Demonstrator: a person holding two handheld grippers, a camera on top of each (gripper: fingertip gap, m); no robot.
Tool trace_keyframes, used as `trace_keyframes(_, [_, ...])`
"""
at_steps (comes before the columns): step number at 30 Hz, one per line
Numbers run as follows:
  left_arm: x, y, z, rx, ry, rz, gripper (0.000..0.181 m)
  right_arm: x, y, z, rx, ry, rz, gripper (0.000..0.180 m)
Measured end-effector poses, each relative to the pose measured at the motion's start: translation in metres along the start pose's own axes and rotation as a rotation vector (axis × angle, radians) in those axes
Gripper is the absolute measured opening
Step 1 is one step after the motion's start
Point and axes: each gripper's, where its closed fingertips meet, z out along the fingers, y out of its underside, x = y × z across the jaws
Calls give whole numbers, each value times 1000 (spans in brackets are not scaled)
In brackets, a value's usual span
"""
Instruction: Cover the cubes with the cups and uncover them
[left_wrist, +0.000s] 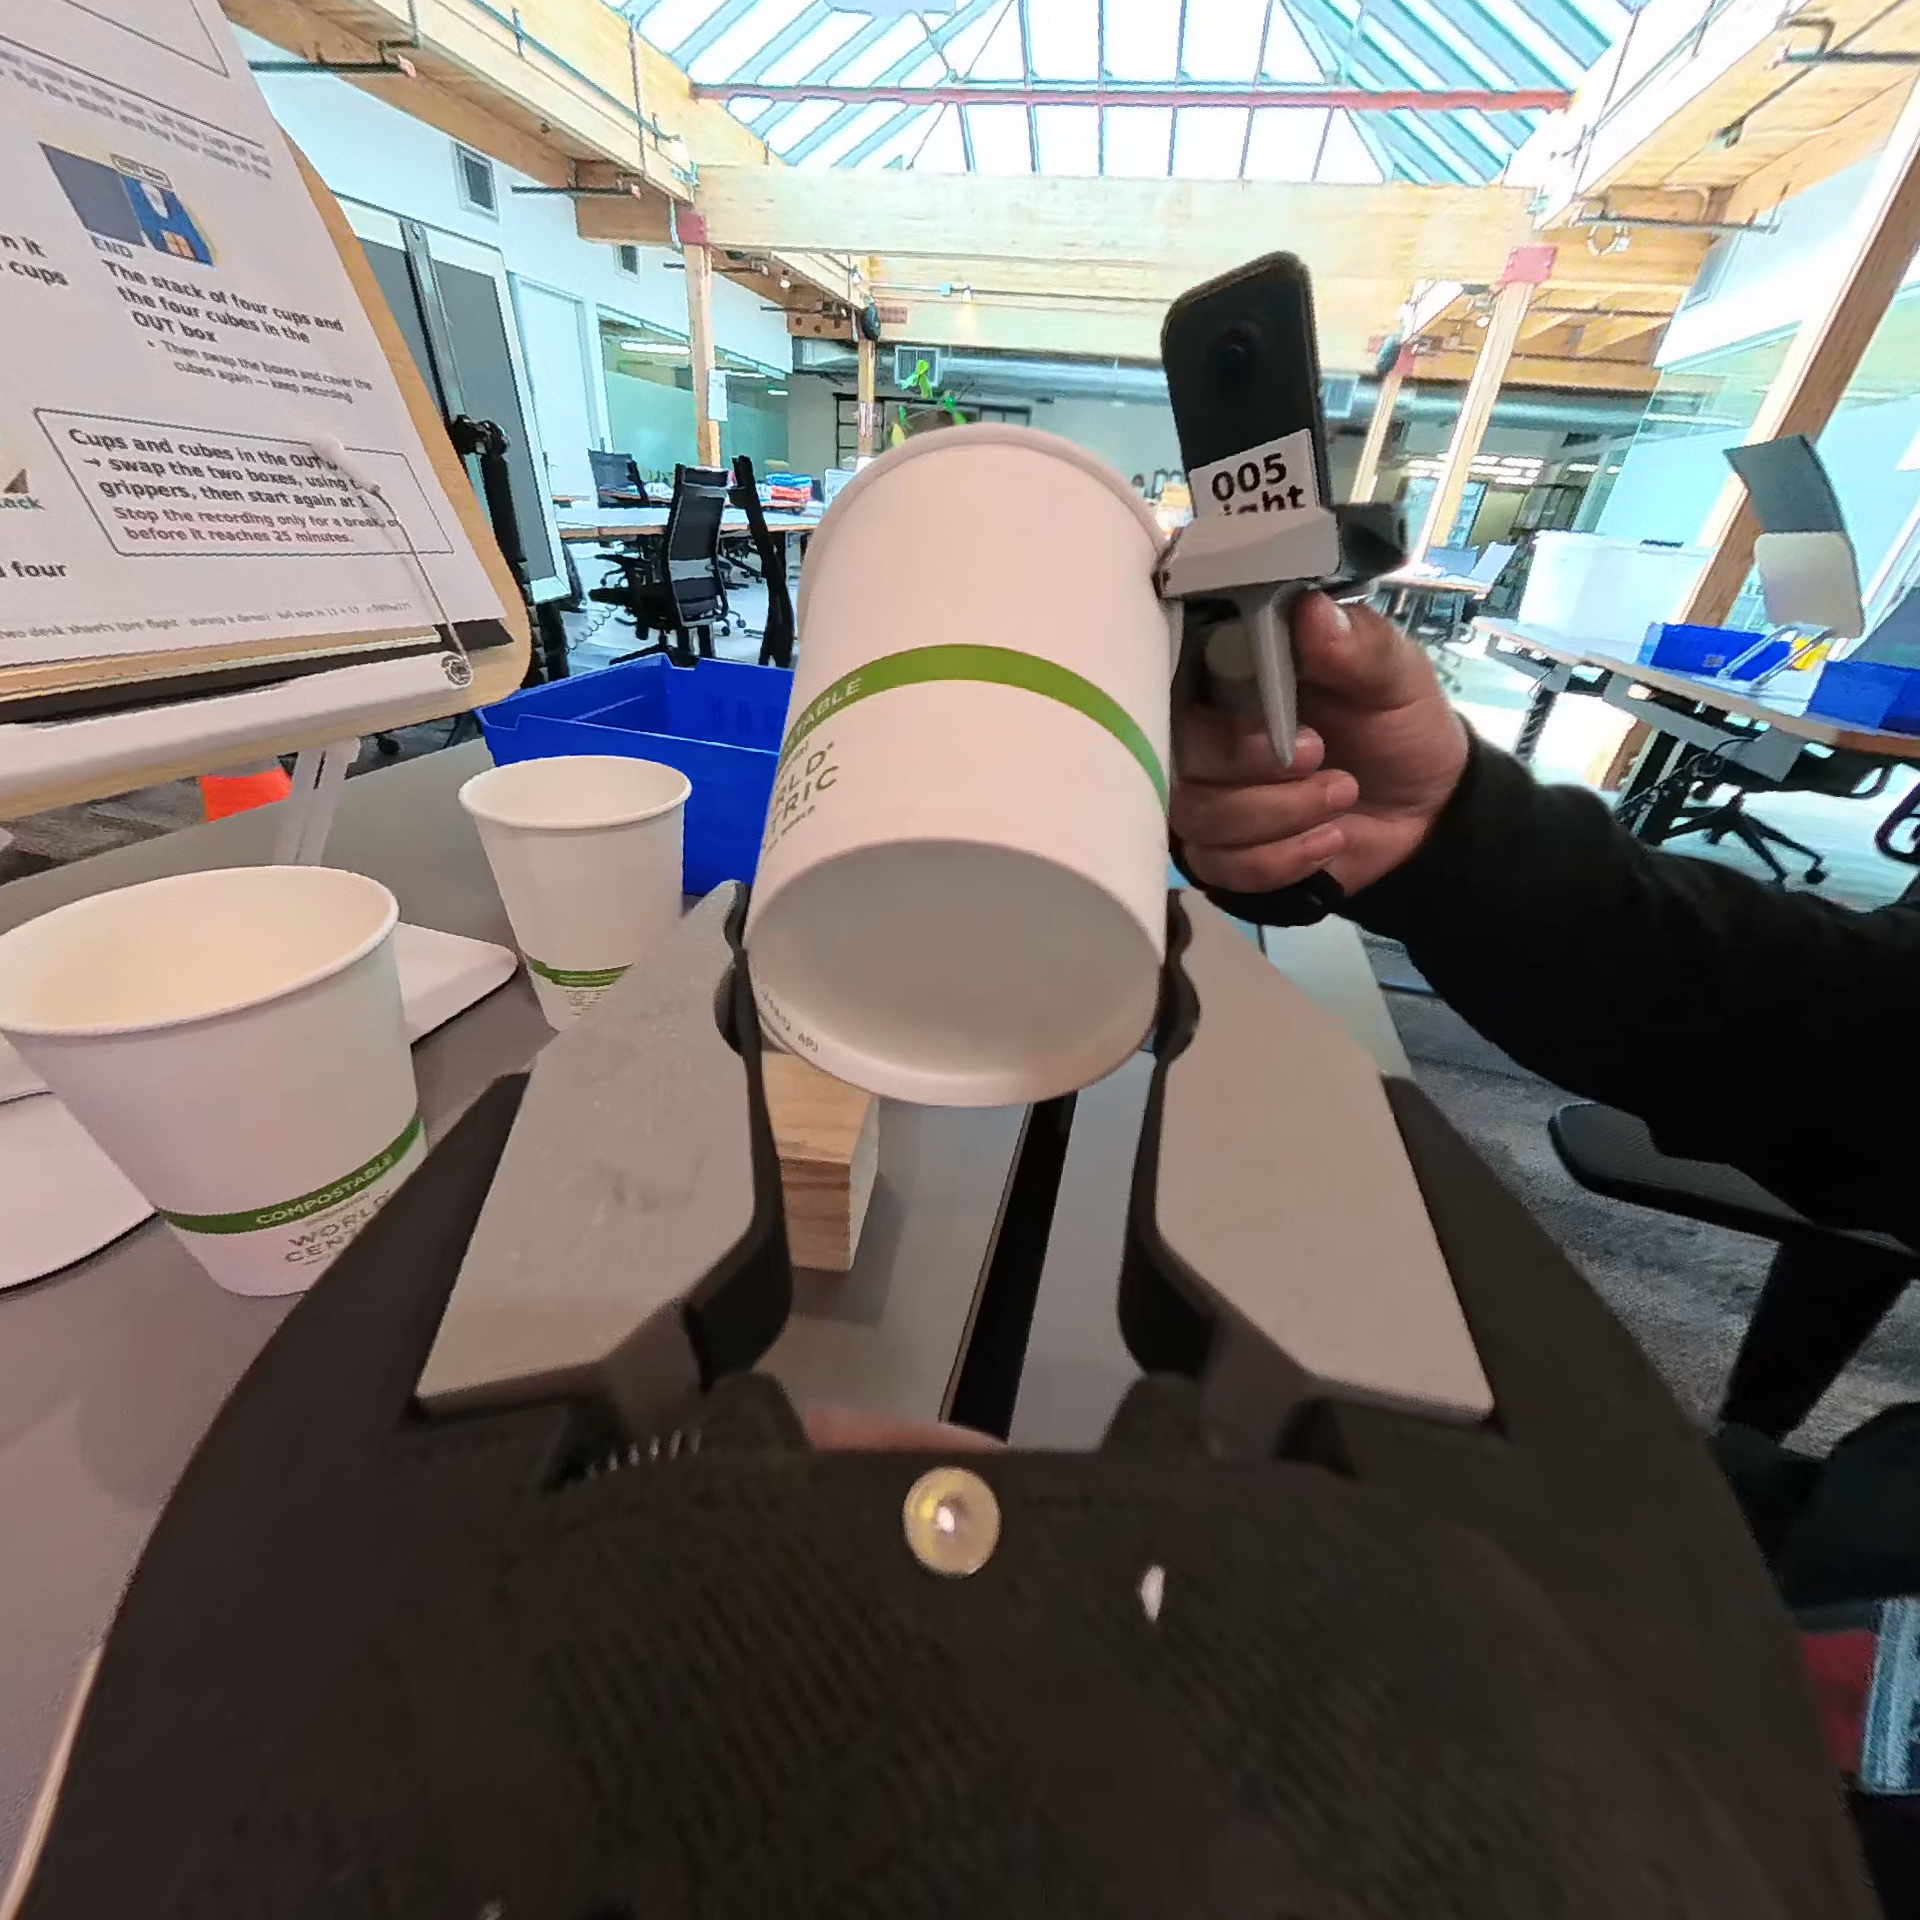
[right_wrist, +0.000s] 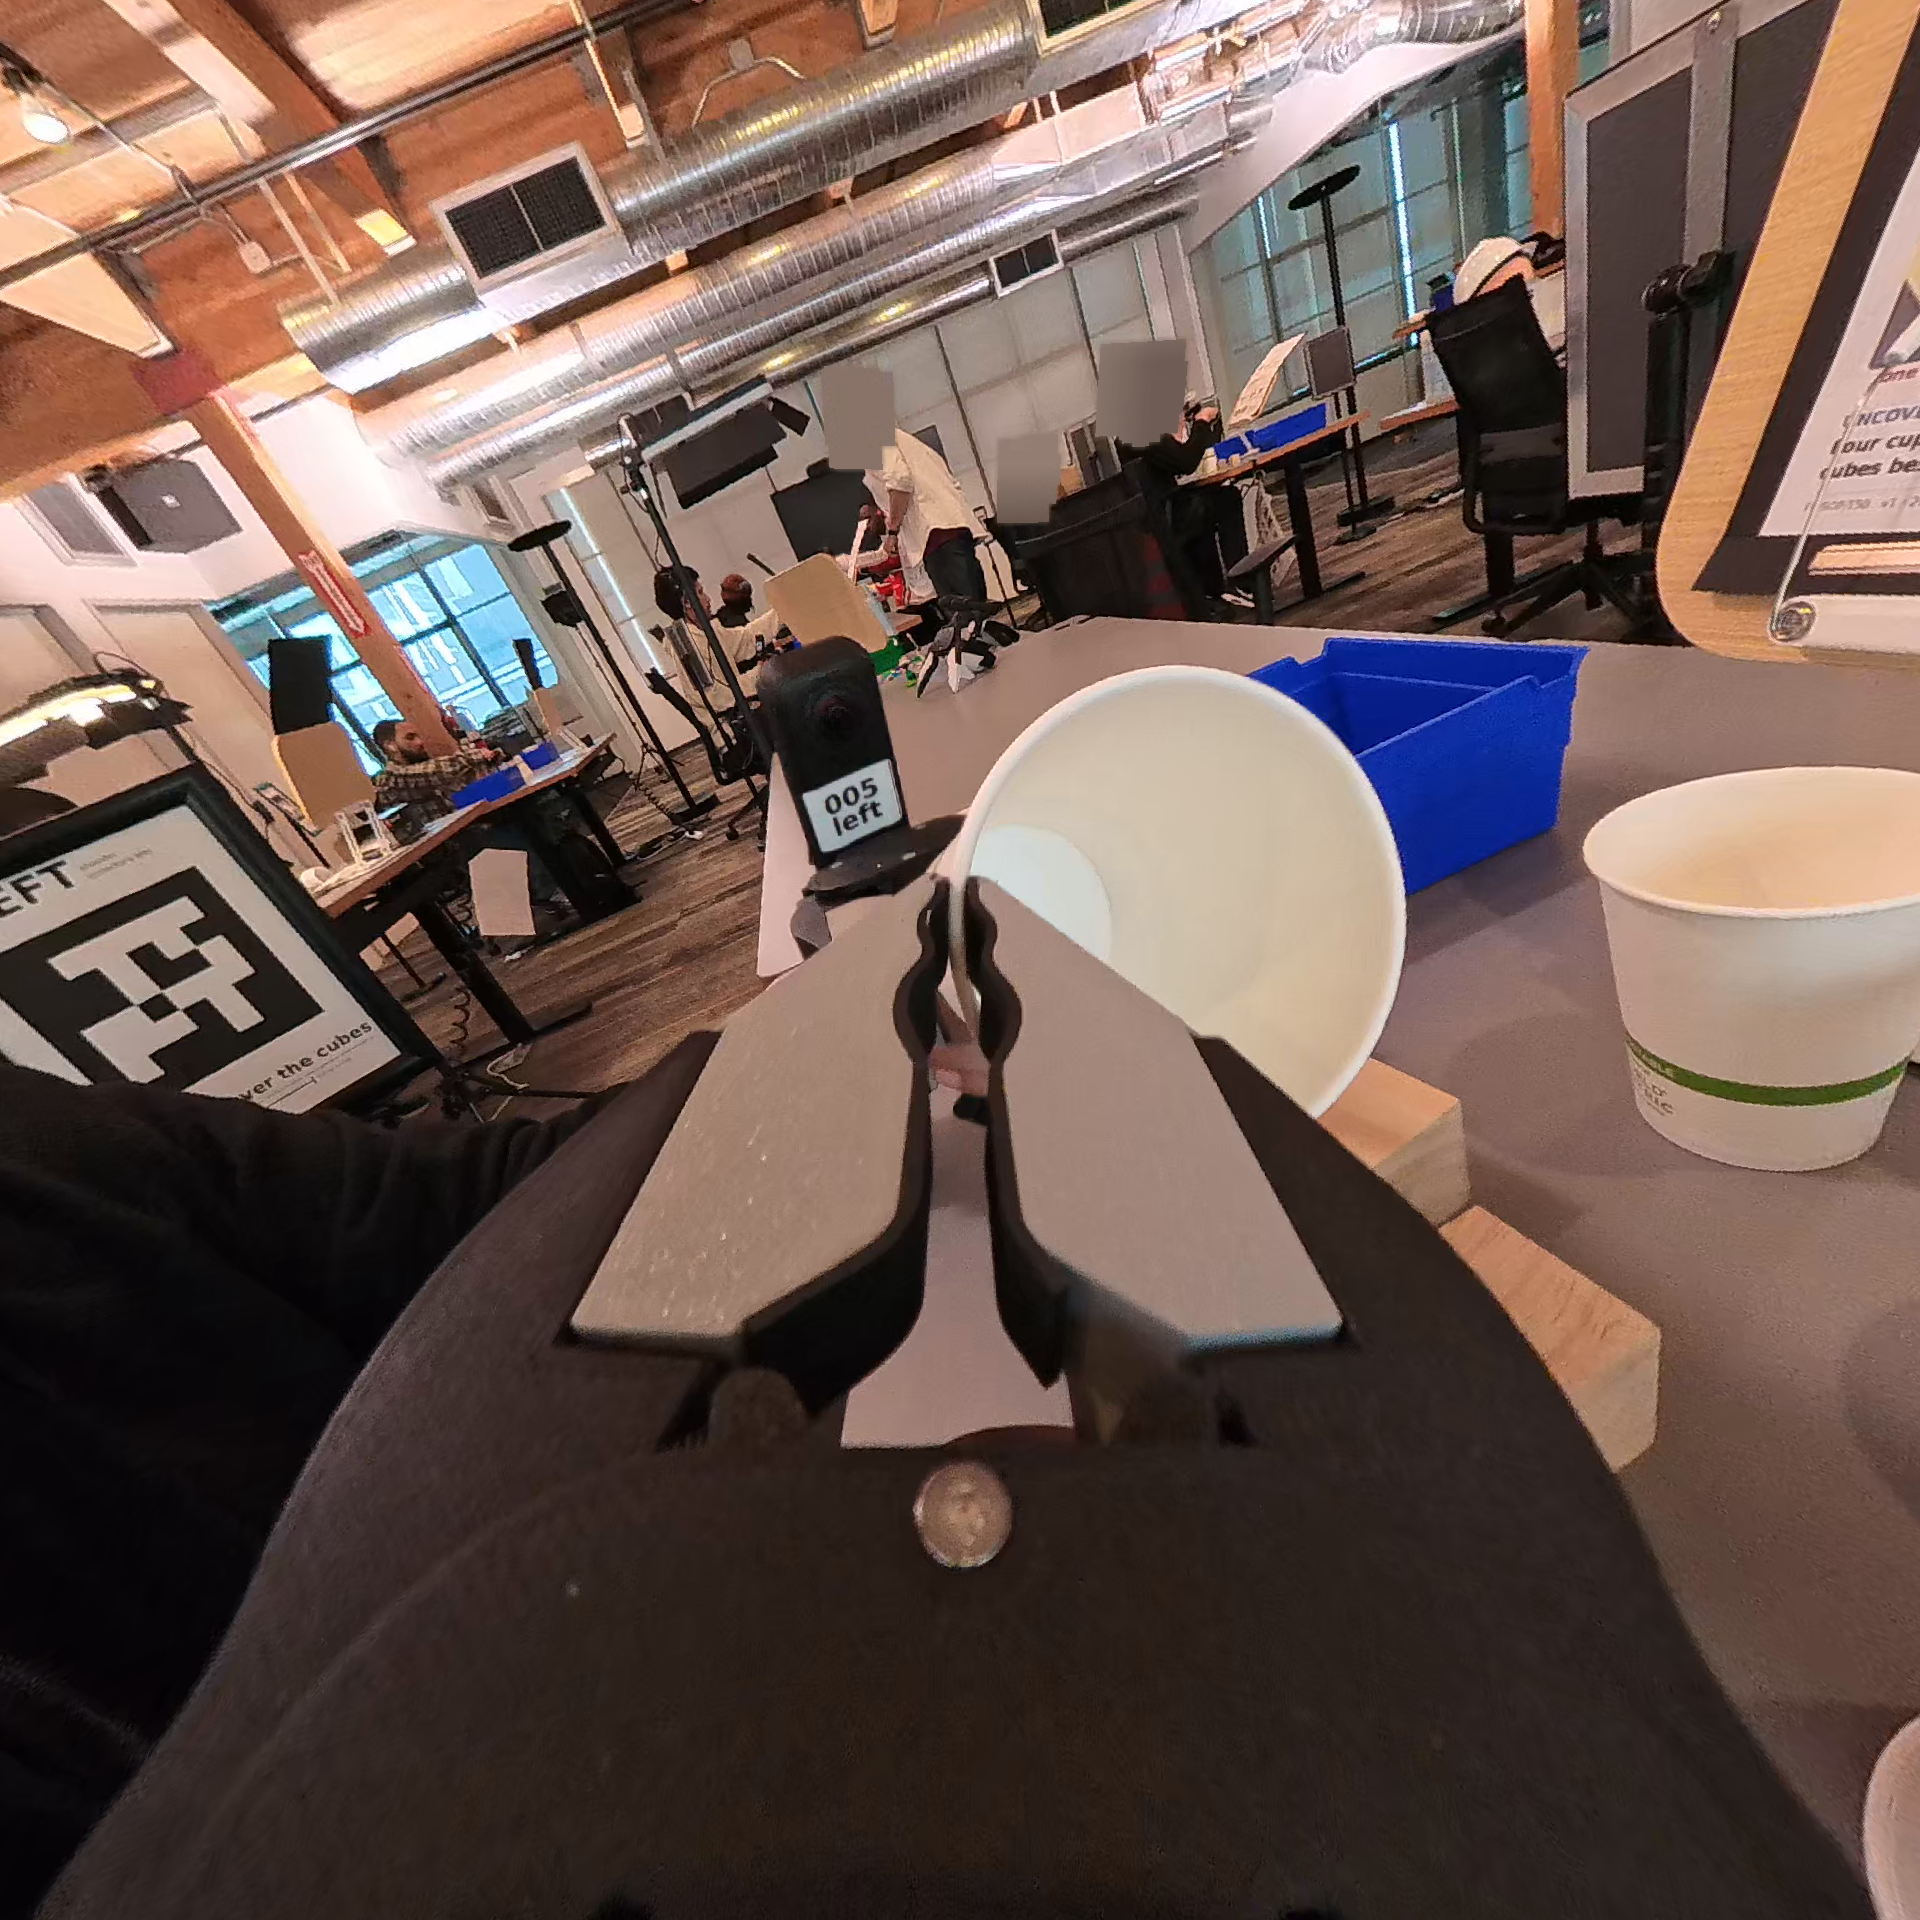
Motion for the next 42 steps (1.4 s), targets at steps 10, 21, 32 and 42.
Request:
trace_keyframes(10, [-3,11,3,-72,-33,64,75,9,15,-8,-104,42,-47,2])
trace_keyframes(21, [-18,20,2,-124,-118,80,76,34,31,-15,-287,293,-274,17])
trace_keyframes(32, [-34,19,-1,-122,-203,69,76,54,21,-27,-268,490,-402,19])
trace_keyframes(42, [-52,15,-8,-102,-300,80,76,72,-2,-23,-112,664,-598,16])
